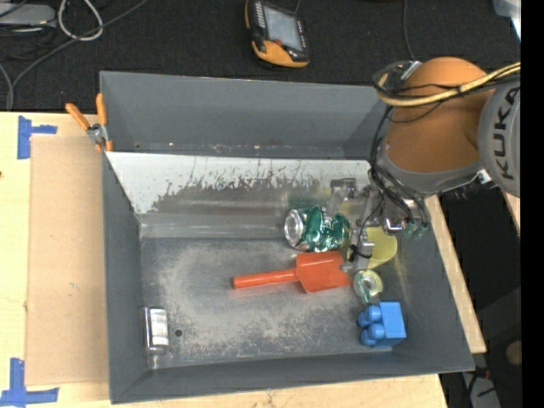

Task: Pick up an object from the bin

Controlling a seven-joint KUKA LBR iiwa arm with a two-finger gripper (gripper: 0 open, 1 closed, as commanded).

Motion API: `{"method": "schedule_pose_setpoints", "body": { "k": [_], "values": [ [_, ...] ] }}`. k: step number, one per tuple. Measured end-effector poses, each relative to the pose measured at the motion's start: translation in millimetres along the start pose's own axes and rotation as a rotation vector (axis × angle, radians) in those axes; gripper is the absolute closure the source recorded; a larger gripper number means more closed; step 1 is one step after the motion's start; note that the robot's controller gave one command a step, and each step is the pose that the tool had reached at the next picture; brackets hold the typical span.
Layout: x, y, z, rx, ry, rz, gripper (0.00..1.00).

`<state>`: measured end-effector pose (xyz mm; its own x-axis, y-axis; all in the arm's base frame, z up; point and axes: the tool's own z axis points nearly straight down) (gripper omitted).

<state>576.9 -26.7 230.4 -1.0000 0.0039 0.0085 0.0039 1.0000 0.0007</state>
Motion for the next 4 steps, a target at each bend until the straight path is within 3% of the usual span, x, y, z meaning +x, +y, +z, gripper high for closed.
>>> {"method": "schedule_pose_setpoints", "body": {
  "k": [1, 2, 3, 4],
  "values": [
    [-1.4, 0.2, -4.0, 0.000, -0.007, -0.001, 0.00],
    [10.6, -3.9, 138.6, 0.000, -0.008, -0.065, 0.00],
    [13.8, 1.4, 79.2, 0.001, -0.018, -0.079, 0.00],
    [14.3, -1.9, 157.0, -0.002, 0.003, -0.069, 0.00]
  ]
}}
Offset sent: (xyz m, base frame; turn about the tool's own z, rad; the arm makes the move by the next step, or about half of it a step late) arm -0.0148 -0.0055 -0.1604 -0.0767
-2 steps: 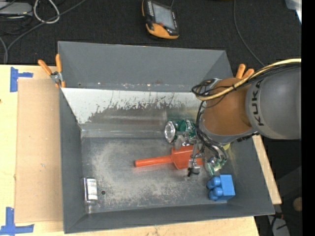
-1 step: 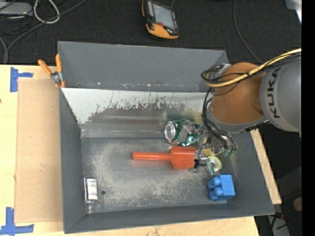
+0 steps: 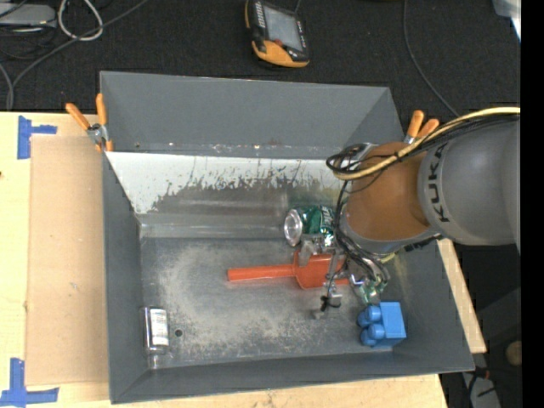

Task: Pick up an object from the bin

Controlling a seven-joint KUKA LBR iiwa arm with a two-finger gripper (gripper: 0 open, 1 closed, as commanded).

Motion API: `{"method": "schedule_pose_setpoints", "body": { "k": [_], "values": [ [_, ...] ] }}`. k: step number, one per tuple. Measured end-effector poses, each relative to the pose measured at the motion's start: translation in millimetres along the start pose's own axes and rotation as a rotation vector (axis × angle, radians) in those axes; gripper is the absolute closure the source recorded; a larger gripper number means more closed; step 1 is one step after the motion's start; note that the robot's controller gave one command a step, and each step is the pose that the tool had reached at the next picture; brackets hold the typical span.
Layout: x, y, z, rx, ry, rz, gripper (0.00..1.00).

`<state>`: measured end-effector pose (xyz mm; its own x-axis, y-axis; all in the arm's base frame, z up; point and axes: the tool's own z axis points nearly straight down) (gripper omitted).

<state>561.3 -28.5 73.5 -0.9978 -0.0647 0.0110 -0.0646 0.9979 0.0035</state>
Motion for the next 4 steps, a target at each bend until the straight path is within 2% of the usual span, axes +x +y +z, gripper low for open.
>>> {"method": "schedule_pose_setpoints", "body": {
  "k": [1, 2, 4],
  "values": [
    [-3.8, -11.7, 4.1, 0.003, -0.030, 0.015, 0.00],
    [-1.5, -1.3, 0.7, 0.000, -0.007, 0.001, 1.00],
    [-0.7, -1.1, -6.6, -0.001, -0.006, 0.001, 1.00]
  ]
}}
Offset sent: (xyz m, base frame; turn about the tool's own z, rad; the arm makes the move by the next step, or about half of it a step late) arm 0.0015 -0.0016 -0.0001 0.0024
